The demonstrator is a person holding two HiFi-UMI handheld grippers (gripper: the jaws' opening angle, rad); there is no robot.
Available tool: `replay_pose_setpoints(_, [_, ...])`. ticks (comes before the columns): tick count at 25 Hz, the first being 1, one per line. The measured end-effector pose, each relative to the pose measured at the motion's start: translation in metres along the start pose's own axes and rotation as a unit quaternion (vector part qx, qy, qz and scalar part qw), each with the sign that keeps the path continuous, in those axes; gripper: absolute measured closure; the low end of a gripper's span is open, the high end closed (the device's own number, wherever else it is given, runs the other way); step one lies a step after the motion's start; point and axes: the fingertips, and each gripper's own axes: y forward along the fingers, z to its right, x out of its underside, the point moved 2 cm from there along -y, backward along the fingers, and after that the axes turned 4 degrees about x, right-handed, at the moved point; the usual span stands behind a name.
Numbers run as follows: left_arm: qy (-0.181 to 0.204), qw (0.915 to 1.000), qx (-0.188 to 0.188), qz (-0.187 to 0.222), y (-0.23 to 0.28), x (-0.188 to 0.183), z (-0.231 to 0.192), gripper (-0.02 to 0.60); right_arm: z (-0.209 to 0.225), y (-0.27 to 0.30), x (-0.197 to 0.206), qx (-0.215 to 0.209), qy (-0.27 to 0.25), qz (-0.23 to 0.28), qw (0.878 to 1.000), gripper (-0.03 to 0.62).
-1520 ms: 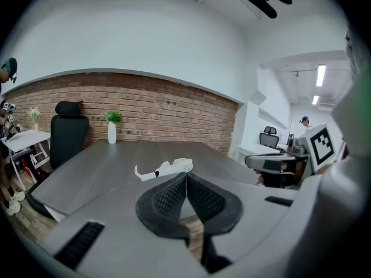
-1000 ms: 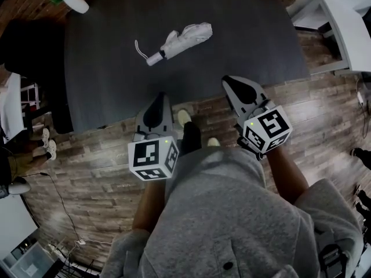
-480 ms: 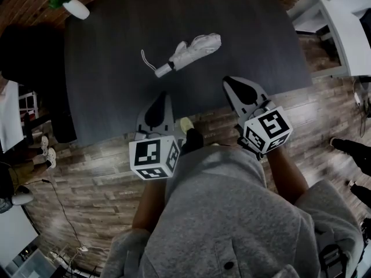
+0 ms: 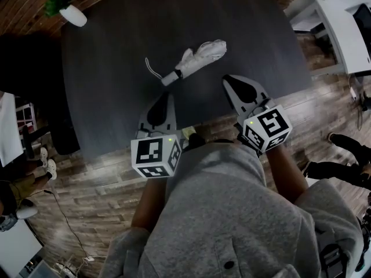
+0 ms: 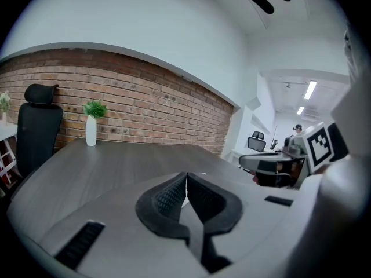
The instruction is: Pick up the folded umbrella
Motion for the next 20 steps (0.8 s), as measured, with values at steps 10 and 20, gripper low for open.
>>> replay_pose_setpoints(10, [-0.002, 0.9992, 0.040, -0.001, 0.010, -0.001, -0.019, 0.566, -0.001, 0.006, -0.012, 0.042, -0.017, 0.008, 0.999, 0.565])
replay_pose_setpoints(20, [0.013, 0.9981, 0.060, -0.009, 0.022, -0.004, -0.017, 0.565, 0.007, 0.000, -0.019, 0.061, -0.026, 0.010, 0.998, 0.565])
